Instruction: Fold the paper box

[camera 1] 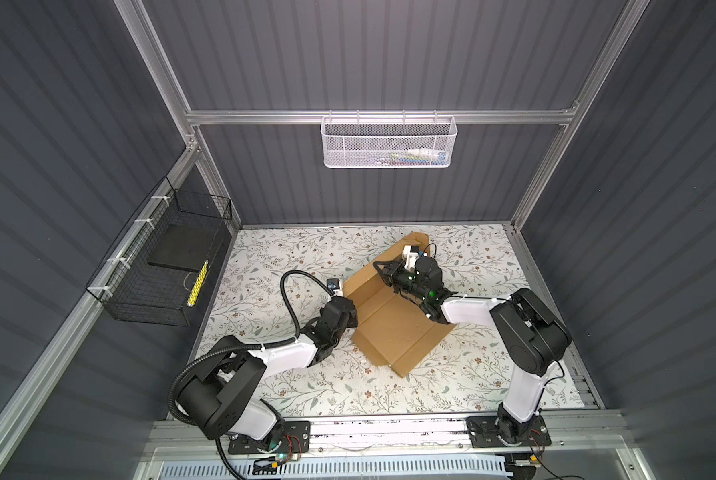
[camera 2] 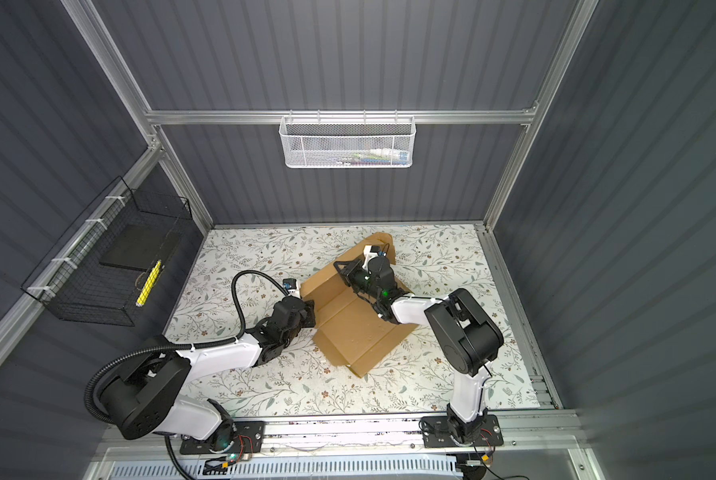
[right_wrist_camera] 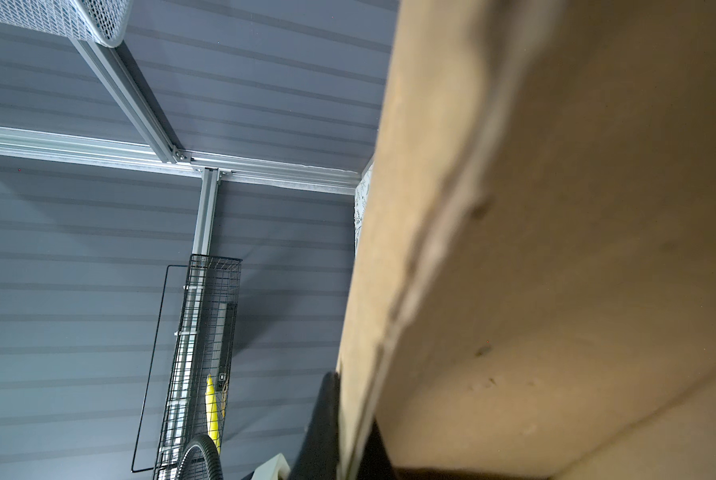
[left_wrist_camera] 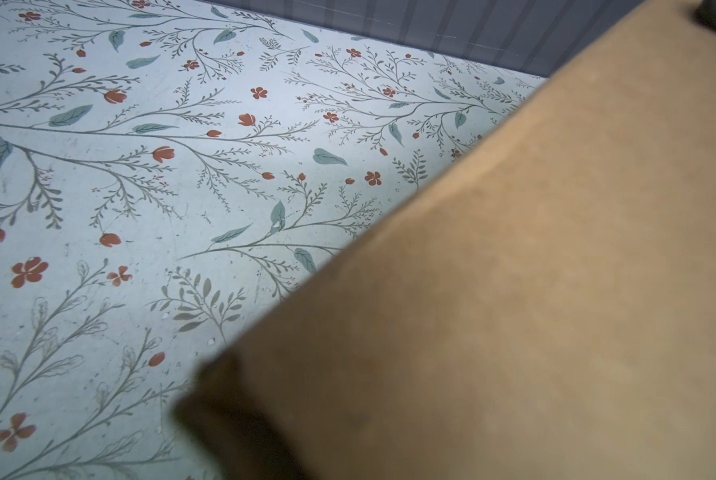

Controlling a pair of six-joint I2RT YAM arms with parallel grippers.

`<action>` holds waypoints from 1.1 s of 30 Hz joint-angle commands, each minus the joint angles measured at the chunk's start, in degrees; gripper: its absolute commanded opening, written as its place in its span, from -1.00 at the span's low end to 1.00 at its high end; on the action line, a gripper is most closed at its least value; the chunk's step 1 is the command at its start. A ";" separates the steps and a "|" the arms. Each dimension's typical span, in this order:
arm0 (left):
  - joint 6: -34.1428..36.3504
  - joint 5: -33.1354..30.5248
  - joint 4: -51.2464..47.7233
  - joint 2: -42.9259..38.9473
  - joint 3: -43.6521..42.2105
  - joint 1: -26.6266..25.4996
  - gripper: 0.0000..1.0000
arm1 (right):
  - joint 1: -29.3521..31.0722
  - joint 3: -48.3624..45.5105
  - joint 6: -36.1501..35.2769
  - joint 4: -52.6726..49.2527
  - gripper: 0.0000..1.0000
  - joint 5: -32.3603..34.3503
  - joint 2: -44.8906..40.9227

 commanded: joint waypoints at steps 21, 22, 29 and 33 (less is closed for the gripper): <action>-0.44 -3.06 0.34 1.25 2.23 -0.66 -0.55 | 0.41 -1.30 -0.57 -0.03 -0.69 -1.54 -0.72; -0.41 -3.20 0.31 1.31 2.33 -0.63 -0.56 | 0.48 -1.39 -0.66 -0.30 -0.67 -1.39 -0.90; 0.19 -4.32 -1.10 1.19 2.95 -0.65 -0.60 | 0.93 -2.25 -1.09 -0.79 -0.52 -0.40 -1.91; 0.80 -5.59 -2.18 0.77 3.22 -0.67 -0.63 | 1.16 -3.03 -0.95 -0.70 -0.42 -0.15 -2.23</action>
